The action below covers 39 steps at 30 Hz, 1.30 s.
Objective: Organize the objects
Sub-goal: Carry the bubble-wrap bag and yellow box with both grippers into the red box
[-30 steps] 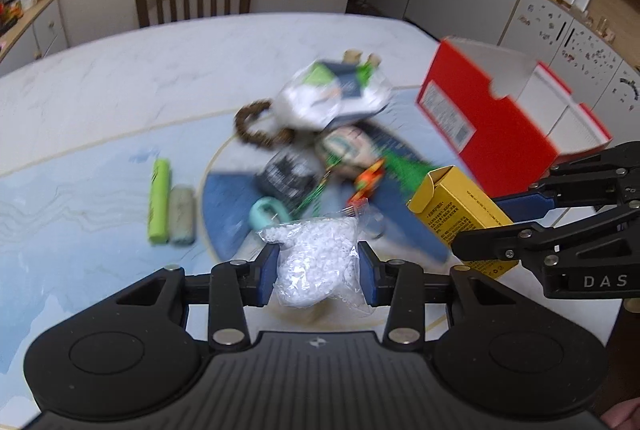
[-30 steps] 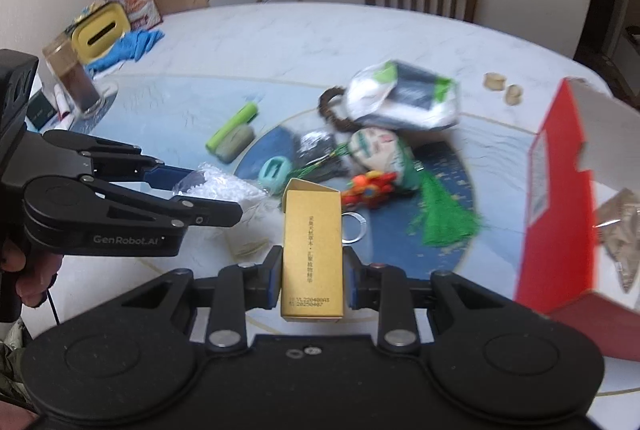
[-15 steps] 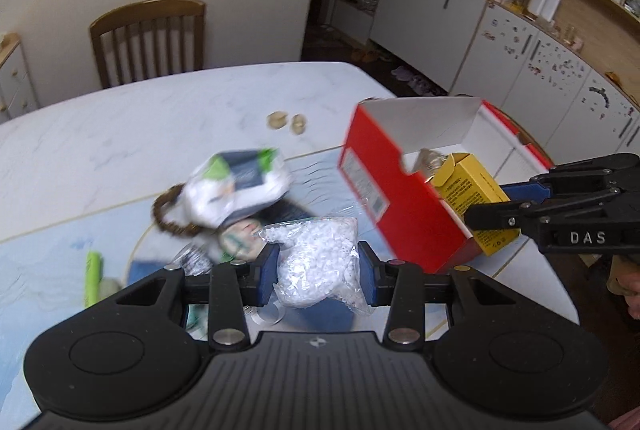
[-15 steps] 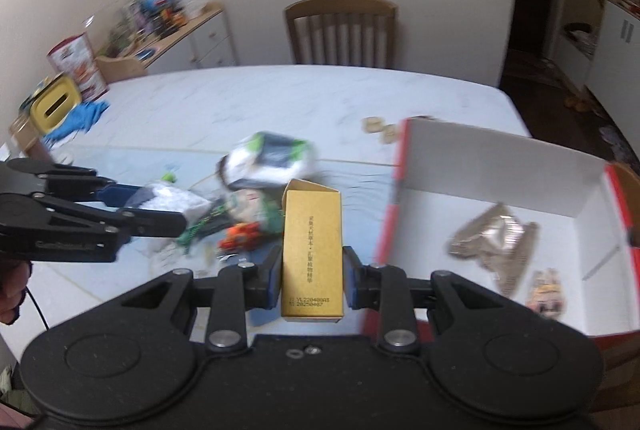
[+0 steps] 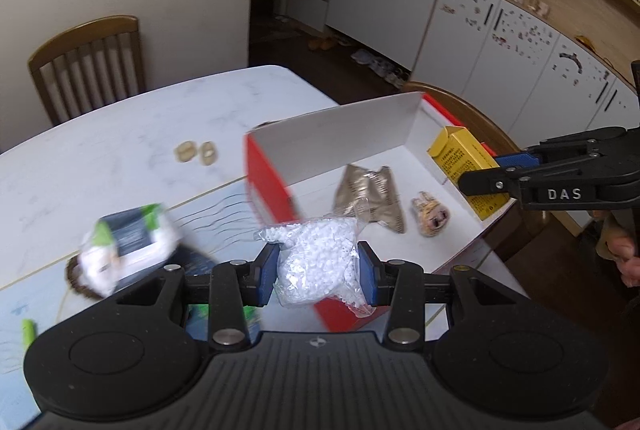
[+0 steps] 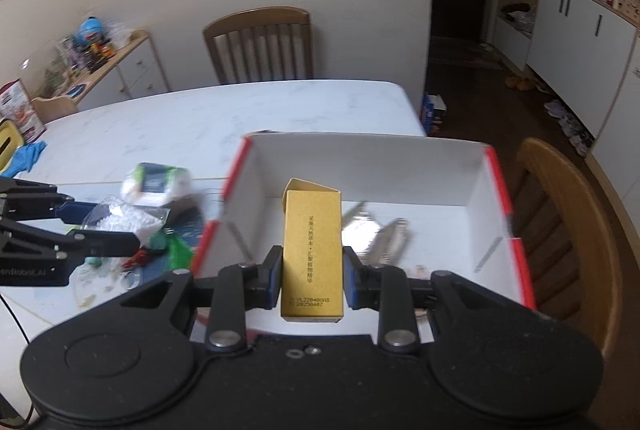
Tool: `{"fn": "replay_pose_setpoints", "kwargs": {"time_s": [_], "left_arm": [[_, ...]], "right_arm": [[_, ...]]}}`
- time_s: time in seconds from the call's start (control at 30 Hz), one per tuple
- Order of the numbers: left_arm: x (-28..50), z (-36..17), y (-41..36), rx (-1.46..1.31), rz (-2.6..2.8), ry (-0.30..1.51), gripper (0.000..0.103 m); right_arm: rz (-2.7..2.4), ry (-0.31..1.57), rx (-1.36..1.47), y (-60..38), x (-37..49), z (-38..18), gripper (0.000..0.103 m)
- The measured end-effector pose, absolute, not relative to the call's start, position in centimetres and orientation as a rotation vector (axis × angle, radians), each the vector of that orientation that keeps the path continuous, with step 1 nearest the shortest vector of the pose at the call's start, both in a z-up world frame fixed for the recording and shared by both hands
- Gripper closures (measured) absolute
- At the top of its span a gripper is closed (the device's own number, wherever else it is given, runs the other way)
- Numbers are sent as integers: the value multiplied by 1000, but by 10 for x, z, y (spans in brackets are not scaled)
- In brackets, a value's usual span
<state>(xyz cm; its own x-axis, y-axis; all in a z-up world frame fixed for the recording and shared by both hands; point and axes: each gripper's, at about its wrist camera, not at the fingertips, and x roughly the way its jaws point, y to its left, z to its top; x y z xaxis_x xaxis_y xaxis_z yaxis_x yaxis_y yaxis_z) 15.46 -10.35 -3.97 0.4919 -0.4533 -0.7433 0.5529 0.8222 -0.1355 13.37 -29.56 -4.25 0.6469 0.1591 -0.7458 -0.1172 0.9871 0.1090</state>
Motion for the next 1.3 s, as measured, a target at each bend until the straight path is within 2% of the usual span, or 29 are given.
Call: {"fn": "replay_pose_setpoints", "kwargs": {"time_s": [0.57,1.3], "left_arm": [[189,-84,-217,177,-602,1006,62],[224,-153,-263,282,-545,1192,62]], "right_arm": [[87,937,49,-365,188,-83,75],[99,1092,-113,-347,248,-145,75]]}}
